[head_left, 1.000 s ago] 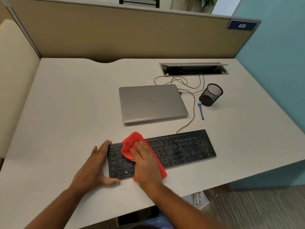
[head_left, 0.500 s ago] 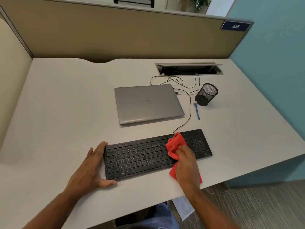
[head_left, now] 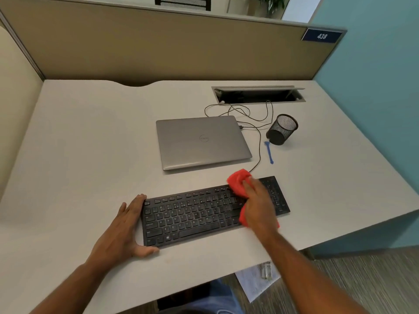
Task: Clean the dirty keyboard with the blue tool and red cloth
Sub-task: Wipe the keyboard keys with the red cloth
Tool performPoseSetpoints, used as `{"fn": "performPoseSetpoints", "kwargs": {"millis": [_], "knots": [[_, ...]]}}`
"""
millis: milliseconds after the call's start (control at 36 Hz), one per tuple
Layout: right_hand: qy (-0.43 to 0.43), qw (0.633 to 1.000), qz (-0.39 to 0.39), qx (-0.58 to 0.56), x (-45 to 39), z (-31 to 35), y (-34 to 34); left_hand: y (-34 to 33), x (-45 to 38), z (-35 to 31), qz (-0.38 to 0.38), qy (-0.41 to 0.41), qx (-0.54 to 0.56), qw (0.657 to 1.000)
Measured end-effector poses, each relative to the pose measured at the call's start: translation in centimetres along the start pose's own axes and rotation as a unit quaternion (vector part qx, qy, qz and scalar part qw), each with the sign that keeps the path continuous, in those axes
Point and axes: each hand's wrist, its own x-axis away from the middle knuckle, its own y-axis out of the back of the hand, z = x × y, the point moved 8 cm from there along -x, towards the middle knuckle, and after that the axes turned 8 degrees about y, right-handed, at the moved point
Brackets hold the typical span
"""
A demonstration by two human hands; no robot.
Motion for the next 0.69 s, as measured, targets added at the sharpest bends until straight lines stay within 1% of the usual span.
{"fn": "performPoseSetpoints", "kwargs": {"millis": [83,167,250,278,333,417,444,472,528,611,694], "knots": [[-0.092,0.995,-0.032,-0.036,-1.2,-4.9,3.3,0.0,0.0,0.0,0.000,0.002,-0.004,1.000],[-0.145,0.988,-0.050,-0.028,-0.5,-7.4,5.3,0.0,0.0,0.0,-0.003,-0.002,-0.021,1.000],[-0.182,0.983,-0.031,-0.003,1.1,-7.6,4.7,0.0,0.1,-0.3,-0.002,-0.013,-0.056,0.998],[-0.189,0.981,-0.040,-0.010,1.5,-7.2,4.3,-0.1,0.1,-0.4,0.000,-0.015,-0.069,0.998],[-0.158,0.986,-0.046,0.000,1.8,-5.9,2.3,-0.1,0.0,-0.5,0.007,-0.011,-0.098,0.995],[-0.061,0.998,0.009,0.020,1.4,-2.1,-1.1,0.1,-0.1,-0.5,0.018,-0.003,-0.142,0.990],[-0.035,0.999,0.026,0.032,1.2,-1.3,-1.4,0.1,-0.1,-0.5,0.021,0.001,-0.156,0.988],[-0.020,0.999,0.026,0.043,0.8,-1.1,-1.2,0.1,-0.1,-0.4,0.024,0.005,-0.166,0.986],[-0.030,0.998,0.024,0.041,0.1,-2.8,-0.2,0.2,-0.1,-0.5,0.025,0.008,-0.173,0.985],[-0.101,0.994,0.020,0.031,0.0,-6.9,1.6,0.1,0.0,-0.7,0.021,0.004,-0.179,0.984],[-0.140,0.989,0.004,0.054,0.5,-9.1,2.4,0.1,0.0,-0.8,0.018,-0.005,-0.196,0.980]]}}
